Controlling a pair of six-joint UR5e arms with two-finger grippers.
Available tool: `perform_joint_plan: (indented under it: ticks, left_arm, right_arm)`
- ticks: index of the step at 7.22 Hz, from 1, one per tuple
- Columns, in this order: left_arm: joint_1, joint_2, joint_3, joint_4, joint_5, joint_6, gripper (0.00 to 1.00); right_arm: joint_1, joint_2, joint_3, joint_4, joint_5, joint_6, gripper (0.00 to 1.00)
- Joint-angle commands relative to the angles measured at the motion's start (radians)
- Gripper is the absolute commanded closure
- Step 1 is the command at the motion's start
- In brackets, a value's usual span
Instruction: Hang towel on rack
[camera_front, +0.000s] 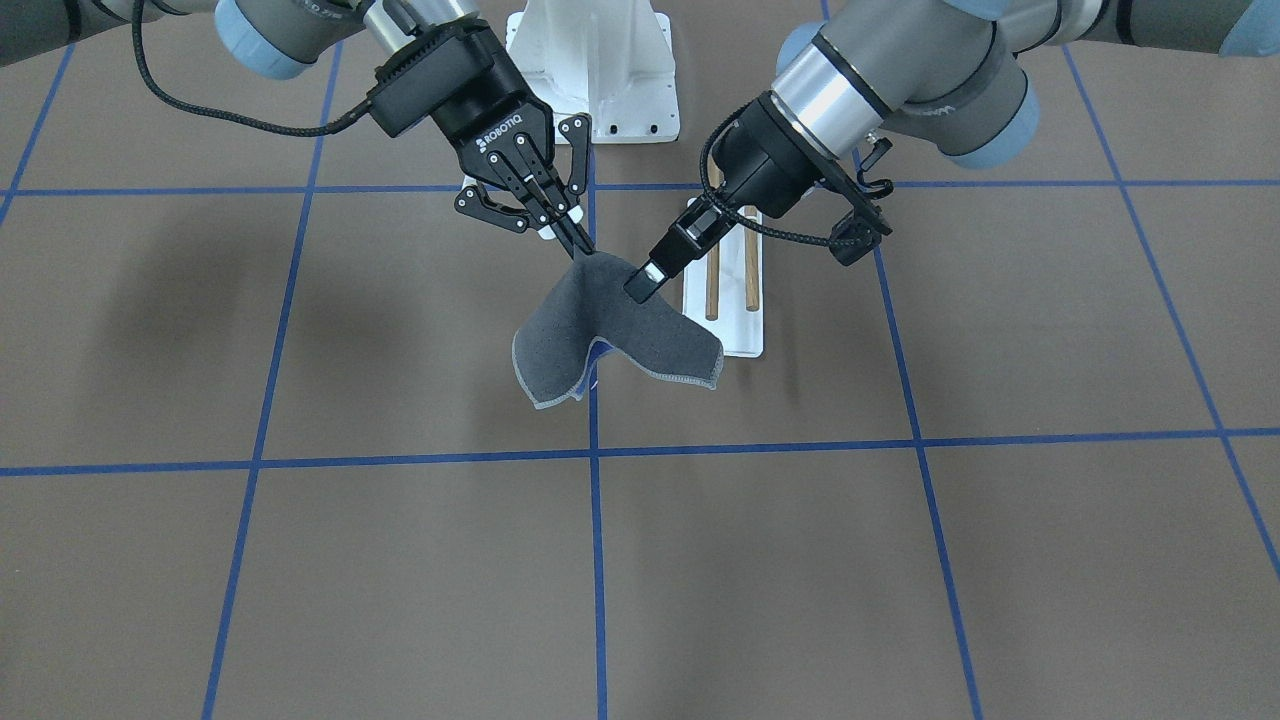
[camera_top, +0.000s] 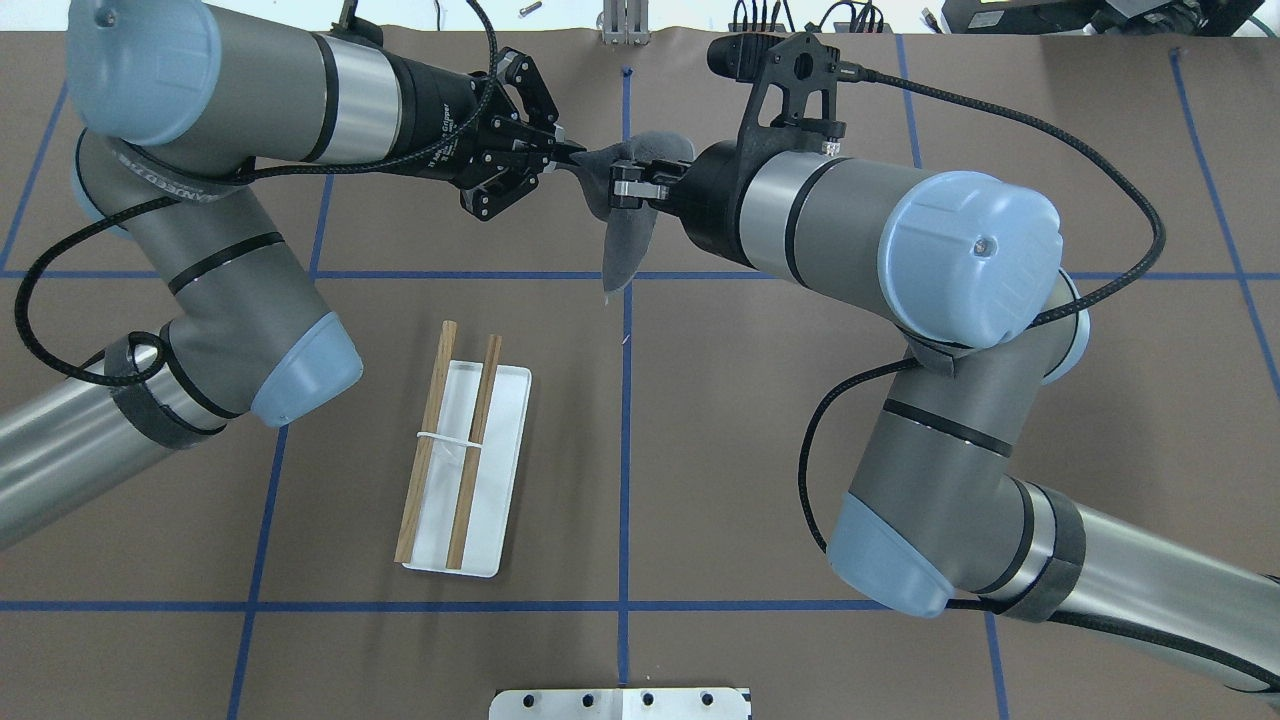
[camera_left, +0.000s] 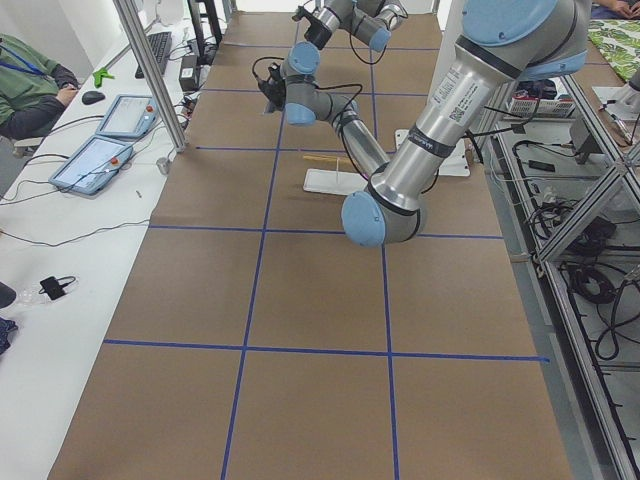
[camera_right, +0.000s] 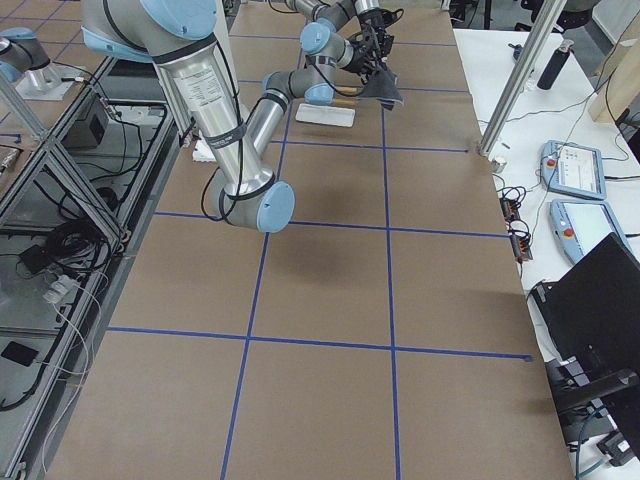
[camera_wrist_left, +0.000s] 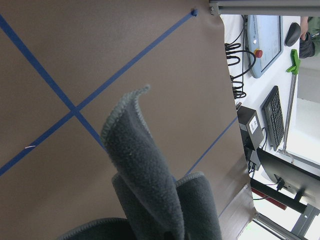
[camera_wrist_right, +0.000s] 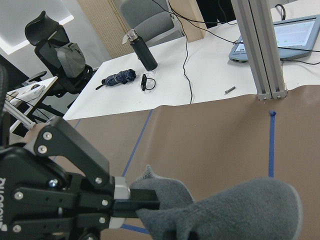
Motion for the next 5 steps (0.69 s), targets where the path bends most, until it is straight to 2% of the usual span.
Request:
perform_joint_plan:
  ticks: [1,2,3,4,5]
  left_arm:
    - [-0.001,0.000,-0.001,0.000,0.018,0.000,1.00]
    - [-0.001,0.000,-0.001,0.000,0.019,0.000,1.00]
    - [-0.006,0.001,-0.010,0.000,0.019,0.001,1.00]
    - [-0.006,0.047,-0.047,0.000,0.017,0.007,1.00]
    - [-0.004,0.114,-0.123,0.003,0.008,0.103,1.00]
  right_arm:
    - [-0.007,-0.009,0.018,-0.026,0.007,0.089,0.00]
    - [-0.003,-0.009,0.020,-0.050,0.045,0.102,0.00]
    - [0.038,-0.009,0.020,-0.117,0.137,0.102,0.00]
    - [0.093,-0.009,0.020,-0.223,0.223,0.082,0.00]
    - [0.142,-0.019,0.018,-0.294,0.280,0.032,0.00]
